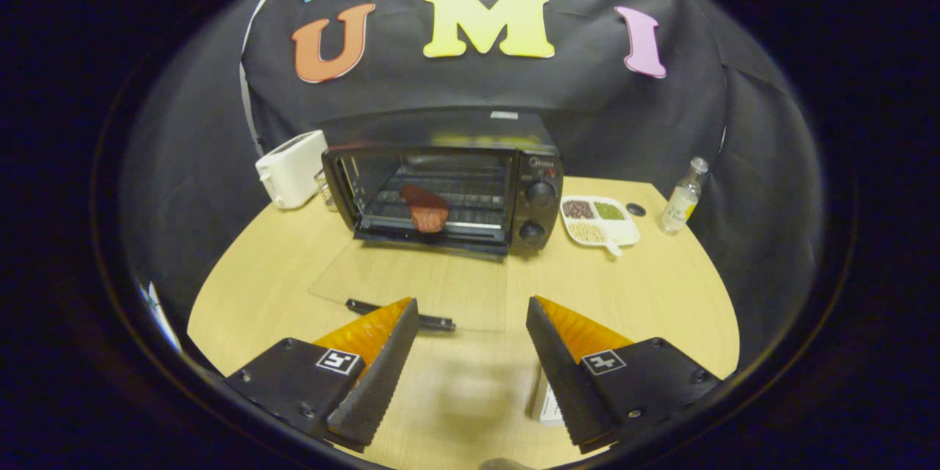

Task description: Open the toaster oven, put the food inside, and close the toaster oven door.

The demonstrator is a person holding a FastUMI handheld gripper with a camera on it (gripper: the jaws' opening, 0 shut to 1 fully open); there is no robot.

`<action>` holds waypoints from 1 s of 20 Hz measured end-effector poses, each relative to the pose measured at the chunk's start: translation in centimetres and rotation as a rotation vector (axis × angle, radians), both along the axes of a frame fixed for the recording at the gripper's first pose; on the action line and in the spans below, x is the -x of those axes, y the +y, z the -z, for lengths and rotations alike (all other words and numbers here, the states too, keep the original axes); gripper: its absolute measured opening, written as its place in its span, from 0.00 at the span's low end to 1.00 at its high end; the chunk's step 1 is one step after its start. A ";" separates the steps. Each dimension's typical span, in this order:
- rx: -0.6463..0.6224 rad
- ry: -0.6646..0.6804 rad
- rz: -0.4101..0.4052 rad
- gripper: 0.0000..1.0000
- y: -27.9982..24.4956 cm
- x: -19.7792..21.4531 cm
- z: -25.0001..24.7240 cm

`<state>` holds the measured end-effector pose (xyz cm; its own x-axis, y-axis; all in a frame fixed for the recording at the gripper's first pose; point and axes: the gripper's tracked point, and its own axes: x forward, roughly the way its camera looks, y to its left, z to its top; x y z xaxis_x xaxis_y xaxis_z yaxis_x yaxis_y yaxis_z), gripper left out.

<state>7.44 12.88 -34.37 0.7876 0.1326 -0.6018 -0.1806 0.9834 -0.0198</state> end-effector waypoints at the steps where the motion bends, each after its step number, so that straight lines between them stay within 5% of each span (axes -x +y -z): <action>1: 0.001 0.021 0.001 0.95 0.0 0.7 1.0; 8: 0.024 0.148 -0.060 0.95 2.2 3.6 7.1; 20: 0.053 0.213 -0.077 0.95 8.4 -0.8 12.4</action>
